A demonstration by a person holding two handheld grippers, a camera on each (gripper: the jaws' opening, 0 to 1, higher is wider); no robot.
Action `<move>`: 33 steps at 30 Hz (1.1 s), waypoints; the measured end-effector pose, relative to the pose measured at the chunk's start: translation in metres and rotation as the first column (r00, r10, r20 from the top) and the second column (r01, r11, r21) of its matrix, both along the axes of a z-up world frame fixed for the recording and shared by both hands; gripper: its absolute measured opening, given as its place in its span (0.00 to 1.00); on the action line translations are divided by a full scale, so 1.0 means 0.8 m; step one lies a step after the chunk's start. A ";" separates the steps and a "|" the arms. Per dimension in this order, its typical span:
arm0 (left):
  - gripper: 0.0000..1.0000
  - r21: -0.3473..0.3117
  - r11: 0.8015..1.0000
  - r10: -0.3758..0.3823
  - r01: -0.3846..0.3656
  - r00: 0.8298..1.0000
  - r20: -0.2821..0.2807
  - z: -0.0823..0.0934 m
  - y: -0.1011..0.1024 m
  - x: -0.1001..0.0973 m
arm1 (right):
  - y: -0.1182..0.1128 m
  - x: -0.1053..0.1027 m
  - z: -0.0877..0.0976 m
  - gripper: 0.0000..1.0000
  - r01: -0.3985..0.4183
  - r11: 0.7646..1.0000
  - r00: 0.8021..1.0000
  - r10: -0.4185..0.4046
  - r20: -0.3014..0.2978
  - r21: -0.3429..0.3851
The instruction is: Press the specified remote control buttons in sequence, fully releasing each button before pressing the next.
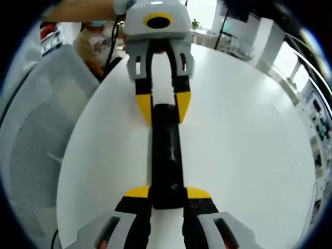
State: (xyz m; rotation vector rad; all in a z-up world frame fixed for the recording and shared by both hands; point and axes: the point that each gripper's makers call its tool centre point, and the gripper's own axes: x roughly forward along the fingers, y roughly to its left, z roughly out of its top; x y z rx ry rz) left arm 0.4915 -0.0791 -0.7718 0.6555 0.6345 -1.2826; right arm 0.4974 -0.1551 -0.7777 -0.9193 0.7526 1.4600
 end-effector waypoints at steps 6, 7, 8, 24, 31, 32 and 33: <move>0.24 0.017 1.000 -0.007 0.007 0.999 0.032 0.008 0.002 0.017 | 0.004 0.014 0.009 0.19 0.016 1.000 0.999 -0.017 0.047 0.026; 0.24 0.020 1.000 -0.009 0.008 0.999 0.038 0.009 0.003 0.020 | 0.004 0.018 0.011 0.19 0.020 0.999 0.998 -0.022 0.057 0.032; 0.24 0.022 1.000 -0.009 0.008 0.999 0.044 0.010 0.003 0.024 | 0.004 0.020 0.012 0.19 0.024 0.999 0.998 -0.026 0.062 0.036; 0.24 0.056 0.998 -0.033 0.027 0.994 0.108 0.012 0.002 0.081 | 0.002 0.075 0.018 0.19 0.061 0.997 0.986 -0.069 0.150 0.053; 0.24 0.070 0.997 -0.026 0.017 0.991 0.131 0.013 0.005 0.107 | 0.005 0.102 0.019 0.19 0.068 0.996 0.978 -0.078 0.193 0.060; 0.24 0.074 0.997 -0.026 0.016 0.990 0.136 0.013 0.005 0.112 | 0.005 0.105 0.018 0.19 0.071 0.996 0.977 -0.082 0.195 0.060; 0.24 0.076 0.997 -0.028 0.017 0.990 0.142 0.014 0.005 0.115 | 0.005 0.110 0.018 0.19 0.074 0.995 0.975 -0.085 0.204 0.062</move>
